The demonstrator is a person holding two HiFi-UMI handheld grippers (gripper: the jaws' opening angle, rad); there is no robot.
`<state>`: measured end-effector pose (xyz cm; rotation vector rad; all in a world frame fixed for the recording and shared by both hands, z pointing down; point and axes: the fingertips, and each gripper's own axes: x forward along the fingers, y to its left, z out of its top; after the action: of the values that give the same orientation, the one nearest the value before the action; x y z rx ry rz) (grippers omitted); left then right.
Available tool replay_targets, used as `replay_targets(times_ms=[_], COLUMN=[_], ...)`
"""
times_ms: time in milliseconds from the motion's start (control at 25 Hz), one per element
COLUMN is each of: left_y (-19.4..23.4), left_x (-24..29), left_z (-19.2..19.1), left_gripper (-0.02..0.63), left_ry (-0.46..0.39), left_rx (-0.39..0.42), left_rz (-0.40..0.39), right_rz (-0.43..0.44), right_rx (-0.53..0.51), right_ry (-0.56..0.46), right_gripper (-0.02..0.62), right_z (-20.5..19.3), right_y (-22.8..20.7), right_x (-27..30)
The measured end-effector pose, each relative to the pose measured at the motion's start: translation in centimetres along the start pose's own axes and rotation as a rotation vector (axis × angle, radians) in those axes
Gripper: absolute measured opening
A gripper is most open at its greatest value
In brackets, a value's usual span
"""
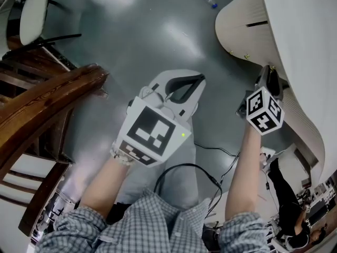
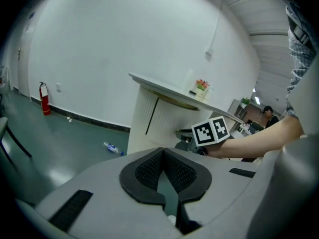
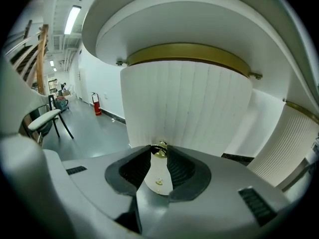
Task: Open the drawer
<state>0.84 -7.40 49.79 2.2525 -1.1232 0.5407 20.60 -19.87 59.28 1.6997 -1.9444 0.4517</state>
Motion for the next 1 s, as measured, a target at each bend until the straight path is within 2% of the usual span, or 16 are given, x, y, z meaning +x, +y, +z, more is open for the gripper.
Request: replay_targets(times_ms=[440, 1000], left_y=[-0.9, -2.9], left_x=[-1.5, -2.0], left_z=[0.5, -0.1], left_gripper=[-0.003, -0.003], left_ry=[0.009, 0.032], left_rx=[0.046, 0.065], left_rz=[-0.038, -0.103], right_rz=[0.017, 0.033], right_rx=[0.003, 0.006], right_ry=[0.028, 0.056], right_gripper=[0.095, 0.095], right_z=[-2.7, -6.1], right_y=[2.2, 5.0], right_x=[-4.0, -8.8])
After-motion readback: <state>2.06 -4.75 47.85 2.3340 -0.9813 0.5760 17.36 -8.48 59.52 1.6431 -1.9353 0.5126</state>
